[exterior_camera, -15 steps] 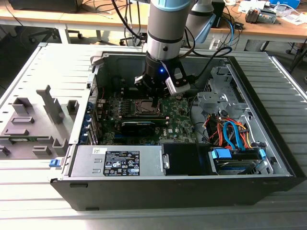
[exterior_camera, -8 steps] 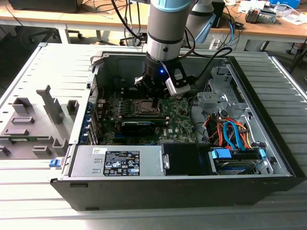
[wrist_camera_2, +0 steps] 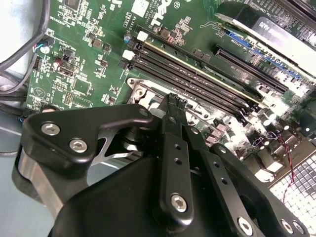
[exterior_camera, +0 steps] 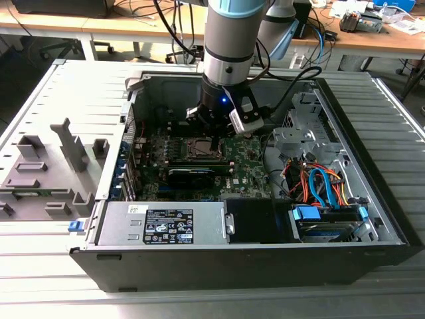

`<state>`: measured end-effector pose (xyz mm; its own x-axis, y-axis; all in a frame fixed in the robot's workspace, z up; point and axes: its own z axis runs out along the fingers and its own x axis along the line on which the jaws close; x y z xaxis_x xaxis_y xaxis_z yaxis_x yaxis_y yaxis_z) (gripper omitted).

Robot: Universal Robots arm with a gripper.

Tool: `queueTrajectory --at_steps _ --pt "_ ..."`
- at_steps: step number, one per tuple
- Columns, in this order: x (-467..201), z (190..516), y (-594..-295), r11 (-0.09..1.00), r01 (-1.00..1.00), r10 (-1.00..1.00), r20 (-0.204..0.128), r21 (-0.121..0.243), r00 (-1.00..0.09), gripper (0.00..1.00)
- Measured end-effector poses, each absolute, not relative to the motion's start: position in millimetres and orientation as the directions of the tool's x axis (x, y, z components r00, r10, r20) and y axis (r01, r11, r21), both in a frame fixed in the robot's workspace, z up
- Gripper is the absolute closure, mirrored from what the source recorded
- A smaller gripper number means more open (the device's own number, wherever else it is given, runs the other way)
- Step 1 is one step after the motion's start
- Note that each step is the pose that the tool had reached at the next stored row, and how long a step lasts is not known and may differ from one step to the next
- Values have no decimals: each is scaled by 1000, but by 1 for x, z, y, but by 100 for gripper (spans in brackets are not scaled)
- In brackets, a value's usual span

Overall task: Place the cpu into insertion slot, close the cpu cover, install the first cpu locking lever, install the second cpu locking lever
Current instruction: 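Install the second cpu locking lever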

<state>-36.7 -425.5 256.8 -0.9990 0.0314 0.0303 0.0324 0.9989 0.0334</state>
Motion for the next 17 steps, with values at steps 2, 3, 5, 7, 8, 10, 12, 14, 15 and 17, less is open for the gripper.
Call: queueTrajectory --at_steps 2,3,5,7,8,10,12,14,15,17 --pt "-37 257 -426 999 32 31 30 33 -999 89" --pt "-37 257 -426 999 32 31 30 33 -999 89" --pt "-37 257 -427 999 32 31 30 33 -999 89" --pt "-37 256 -428 999 32 31 30 33 -999 89" --pt "-37 256 -428 999 32 31 30 33 -999 89" --pt "-37 256 -429 999 32 31 30 33 -999 89" --pt "-37 256 -429 999 32 31 30 33 -999 89" --pt "-37 256 -430 999 32 31 30 33 -999 89" --pt "-37 256 -430 999 32 31 30 33 -999 89" --pt "-37 256 -431 999 32 31 30 33 -999 89"
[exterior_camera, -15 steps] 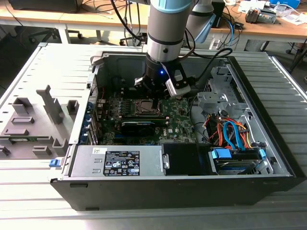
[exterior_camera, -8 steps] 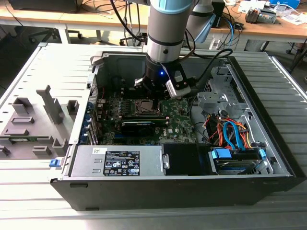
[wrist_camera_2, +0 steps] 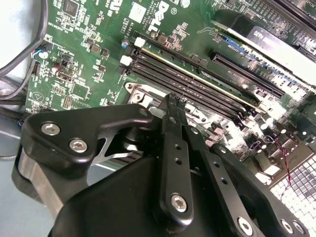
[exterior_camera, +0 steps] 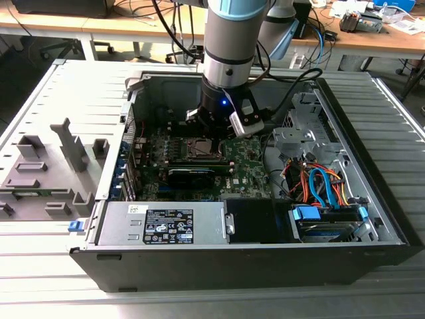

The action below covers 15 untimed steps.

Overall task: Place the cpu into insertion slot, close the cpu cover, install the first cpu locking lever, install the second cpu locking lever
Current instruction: 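Install the second cpu locking lever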

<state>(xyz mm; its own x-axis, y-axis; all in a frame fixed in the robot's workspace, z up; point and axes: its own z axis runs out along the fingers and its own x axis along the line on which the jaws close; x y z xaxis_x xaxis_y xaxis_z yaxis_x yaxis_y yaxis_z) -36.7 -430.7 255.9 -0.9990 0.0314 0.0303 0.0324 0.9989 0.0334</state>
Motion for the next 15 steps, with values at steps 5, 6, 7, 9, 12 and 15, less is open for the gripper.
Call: queueTrajectory --at_steps 5,6,7,9,12,15 --pt "-37 256 -432 999 32 31 30 33 -999 89" --pt "-37 256 -433 999 32 31 30 33 -999 89" --pt "-37 256 -433 999 32 31 30 33 -999 89" --pt "-37 255 -433 999 32 31 30 33 -999 89" --pt "-37 255 -434 999 32 31 30 33 -999 89" --pt "-37 255 -436 999 32 31 30 33 -999 89"
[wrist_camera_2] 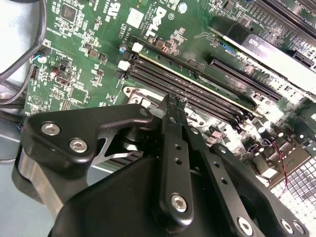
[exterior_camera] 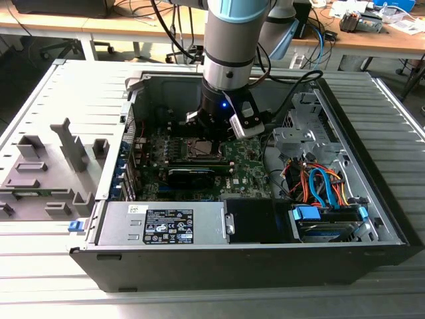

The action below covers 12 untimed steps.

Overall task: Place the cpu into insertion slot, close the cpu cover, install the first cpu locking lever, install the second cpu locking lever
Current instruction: 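Install the second cpu locking lever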

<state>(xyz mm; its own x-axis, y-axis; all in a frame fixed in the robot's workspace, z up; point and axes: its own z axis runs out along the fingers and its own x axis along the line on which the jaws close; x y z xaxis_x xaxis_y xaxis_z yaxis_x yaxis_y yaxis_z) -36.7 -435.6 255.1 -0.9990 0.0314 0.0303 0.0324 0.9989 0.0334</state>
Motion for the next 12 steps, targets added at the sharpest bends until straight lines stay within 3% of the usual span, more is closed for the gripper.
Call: queueTrajectory --at_steps 12 --pt "-37 254 -447 999 32 31 30 33 -999 89"
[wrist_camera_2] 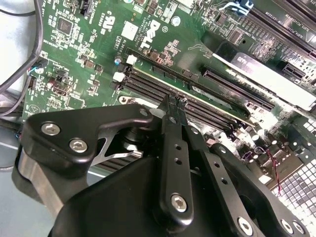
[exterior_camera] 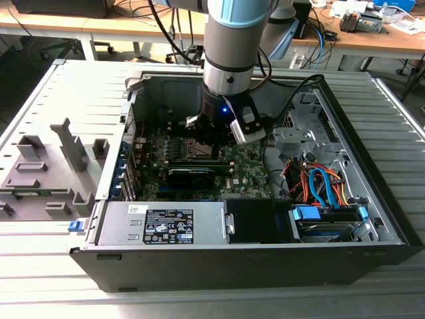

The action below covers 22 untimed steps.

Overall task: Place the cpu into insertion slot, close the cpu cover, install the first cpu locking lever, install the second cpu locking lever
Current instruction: 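Install the second cpu locking lever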

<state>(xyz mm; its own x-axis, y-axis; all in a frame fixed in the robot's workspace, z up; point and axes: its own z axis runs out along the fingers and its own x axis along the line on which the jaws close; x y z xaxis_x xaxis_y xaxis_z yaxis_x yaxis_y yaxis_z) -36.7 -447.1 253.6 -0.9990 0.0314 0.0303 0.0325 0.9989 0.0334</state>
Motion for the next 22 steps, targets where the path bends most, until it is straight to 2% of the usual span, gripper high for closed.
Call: queueTrajectory --at_steps 22 --pt "-37 252 -457 999 32 31 30 33 -999 89"
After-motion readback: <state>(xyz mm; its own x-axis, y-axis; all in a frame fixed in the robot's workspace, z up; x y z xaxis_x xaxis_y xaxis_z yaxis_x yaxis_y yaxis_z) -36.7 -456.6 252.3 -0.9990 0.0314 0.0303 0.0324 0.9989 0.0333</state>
